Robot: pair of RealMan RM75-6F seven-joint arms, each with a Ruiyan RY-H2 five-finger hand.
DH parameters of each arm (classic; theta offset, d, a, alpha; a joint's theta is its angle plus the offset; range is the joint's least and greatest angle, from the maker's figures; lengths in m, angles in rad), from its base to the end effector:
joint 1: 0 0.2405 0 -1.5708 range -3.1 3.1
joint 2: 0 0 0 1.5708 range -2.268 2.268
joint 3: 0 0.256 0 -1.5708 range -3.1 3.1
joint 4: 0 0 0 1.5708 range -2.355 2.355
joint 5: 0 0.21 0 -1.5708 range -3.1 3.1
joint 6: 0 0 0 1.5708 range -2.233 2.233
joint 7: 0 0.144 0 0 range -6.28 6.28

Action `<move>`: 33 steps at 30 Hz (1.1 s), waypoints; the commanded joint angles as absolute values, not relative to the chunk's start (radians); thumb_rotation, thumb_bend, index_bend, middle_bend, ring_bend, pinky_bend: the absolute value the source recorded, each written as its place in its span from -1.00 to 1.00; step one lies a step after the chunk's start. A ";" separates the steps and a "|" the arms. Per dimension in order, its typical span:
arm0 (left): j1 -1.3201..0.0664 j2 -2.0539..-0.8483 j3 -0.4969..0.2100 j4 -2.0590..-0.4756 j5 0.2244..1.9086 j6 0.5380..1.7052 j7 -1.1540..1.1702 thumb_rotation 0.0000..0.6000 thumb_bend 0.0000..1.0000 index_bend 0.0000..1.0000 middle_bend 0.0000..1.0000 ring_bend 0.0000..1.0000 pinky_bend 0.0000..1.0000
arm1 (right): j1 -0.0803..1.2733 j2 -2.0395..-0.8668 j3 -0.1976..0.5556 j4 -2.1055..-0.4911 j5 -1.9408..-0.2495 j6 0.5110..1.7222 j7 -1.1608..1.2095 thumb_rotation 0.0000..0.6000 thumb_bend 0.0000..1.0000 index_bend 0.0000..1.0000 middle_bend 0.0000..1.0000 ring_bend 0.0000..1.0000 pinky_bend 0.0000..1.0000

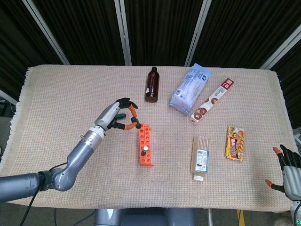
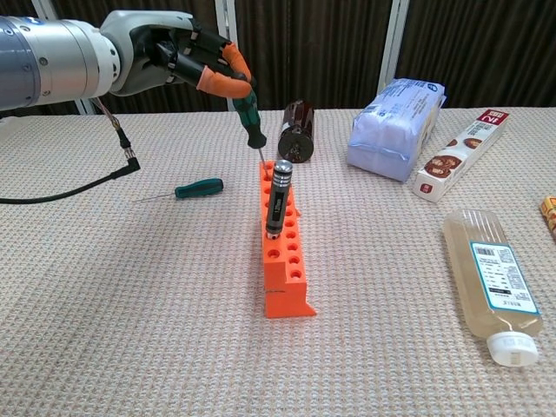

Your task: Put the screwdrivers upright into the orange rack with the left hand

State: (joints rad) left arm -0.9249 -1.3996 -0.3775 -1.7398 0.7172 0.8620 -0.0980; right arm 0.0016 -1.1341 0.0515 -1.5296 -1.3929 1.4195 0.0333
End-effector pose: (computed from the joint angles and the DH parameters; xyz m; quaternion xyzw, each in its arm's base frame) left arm -0.0513 0.3709 0.0284 -0.5661 -0.6231 -0.4884 0.2298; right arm -0.3575 -0.1524 0.1614 0.5549 -0.4427 0.3191 0.6279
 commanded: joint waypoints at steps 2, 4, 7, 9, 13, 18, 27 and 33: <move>-0.933 -1.424 -0.365 -1.720 0.703 0.865 -0.084 1.00 0.21 0.41 -0.48 -0.90 -1.00 | 0.002 -1.135 0.051 -1.529 -1.393 1.419 0.036 1.00 -0.95 -0.82 -1.00 -1.00 -1.00; -0.934 -1.429 -0.362 -1.716 0.702 0.867 -0.080 1.00 0.21 0.39 -0.49 -0.91 -1.00 | 0.002 -1.135 0.052 -1.528 -1.393 1.419 0.036 1.00 -0.95 -0.82 -1.00 -1.00 -1.00; -0.936 -1.441 -0.356 -1.706 0.700 0.871 -0.071 1.00 0.21 0.37 -0.50 -0.92 -1.00 | 0.001 -1.135 0.052 -1.527 -1.392 1.420 0.038 1.00 -0.95 -0.82 -1.00 -1.00 -1.00; -0.937 -1.450 -0.351 -1.700 0.699 0.874 -0.065 1.00 0.21 0.35 -0.51 -0.93 -1.00 | 0.001 -1.135 0.053 -1.526 -1.389 1.418 0.039 1.00 -0.95 -0.81 -1.00 -1.00 -1.00; -0.938 -1.459 -0.339 -1.695 0.706 0.866 -0.052 1.00 0.21 0.20 -0.56 -0.98 -1.00 | 0.002 -1.136 0.053 -1.524 -1.388 1.415 0.040 1.00 -0.95 -0.81 -1.00 -1.00 -1.00; -0.938 -1.450 -0.333 -1.699 0.722 0.851 -0.043 1.00 0.14 -0.12 -0.67 -1.00 -1.00 | 0.002 -1.137 0.054 -1.521 -1.387 1.414 0.042 1.00 -0.95 -0.82 -1.00 -1.00 -1.00; -0.921 -1.414 -0.330 -1.738 0.759 0.857 -0.039 1.00 -0.04 -0.71 -0.99 -1.00 -1.00 | 0.001 -1.139 0.055 -1.514 -1.387 1.415 0.049 1.00 -0.95 -0.81 -1.00 -1.00 -1.00; -0.845 -1.381 -0.309 -1.794 0.903 1.009 -0.017 1.00 -0.04 -0.85 -1.00 -1.00 -1.00 | 0.003 -1.134 0.059 -1.516 -1.393 1.424 0.045 1.00 -0.95 -0.81 -1.00 -1.00 -1.00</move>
